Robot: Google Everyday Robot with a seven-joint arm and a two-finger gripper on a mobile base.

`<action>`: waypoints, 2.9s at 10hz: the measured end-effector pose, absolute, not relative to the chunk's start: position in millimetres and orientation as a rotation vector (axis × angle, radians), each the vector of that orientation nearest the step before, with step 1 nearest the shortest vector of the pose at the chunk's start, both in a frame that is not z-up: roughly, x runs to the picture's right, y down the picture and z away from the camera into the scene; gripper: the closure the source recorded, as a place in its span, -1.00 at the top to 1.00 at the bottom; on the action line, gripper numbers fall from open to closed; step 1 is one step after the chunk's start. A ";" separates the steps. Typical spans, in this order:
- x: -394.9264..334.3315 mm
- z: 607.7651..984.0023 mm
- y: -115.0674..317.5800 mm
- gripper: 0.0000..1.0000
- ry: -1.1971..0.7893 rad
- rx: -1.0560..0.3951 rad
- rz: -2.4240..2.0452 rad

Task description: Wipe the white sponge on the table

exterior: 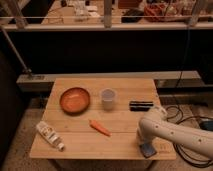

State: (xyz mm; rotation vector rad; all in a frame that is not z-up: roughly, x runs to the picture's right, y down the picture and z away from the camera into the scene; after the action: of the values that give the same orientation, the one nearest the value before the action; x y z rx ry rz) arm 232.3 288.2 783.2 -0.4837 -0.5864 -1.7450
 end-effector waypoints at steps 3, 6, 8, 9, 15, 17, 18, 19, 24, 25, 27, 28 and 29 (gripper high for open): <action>256.6 811.4 249.2 -1.00 -0.549 -0.484 -1.654; 236.0 849.2 214.0 -1.00 -0.576 -0.482 -1.670; 195.9 857.1 200.8 -1.00 -0.600 -0.452 -1.702; 175.0 855.1 200.0 -1.00 -0.613 -0.441 -1.720; 91.1 810.7 250.8 -1.00 -0.671 -0.397 -1.889; 104.5 798.8 267.9 -1.00 -0.665 -0.413 -1.895; 118.0 792.2 273.9 -1.00 -0.657 -0.423 -1.891; 132.4 787.2 279.2 -1.00 -0.652 -0.433 -1.888; 250.9 788.7 291.1 -1.00 -0.605 -0.525 -1.712; 267.6 795.6 285.1 -1.00 -0.593 -0.535 -1.669; 281.3 804.5 278.4 -1.00 -0.584 -0.541 -1.649; 282.3 803.8 277.5 -1.00 -0.582 -0.542 -1.645; 281.9 803.0 277.4 -1.00 -0.584 -0.544 -1.645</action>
State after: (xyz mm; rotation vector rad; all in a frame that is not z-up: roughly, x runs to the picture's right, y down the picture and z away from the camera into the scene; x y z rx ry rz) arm 281.9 277.4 803.0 -0.5438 -0.5839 -1.6452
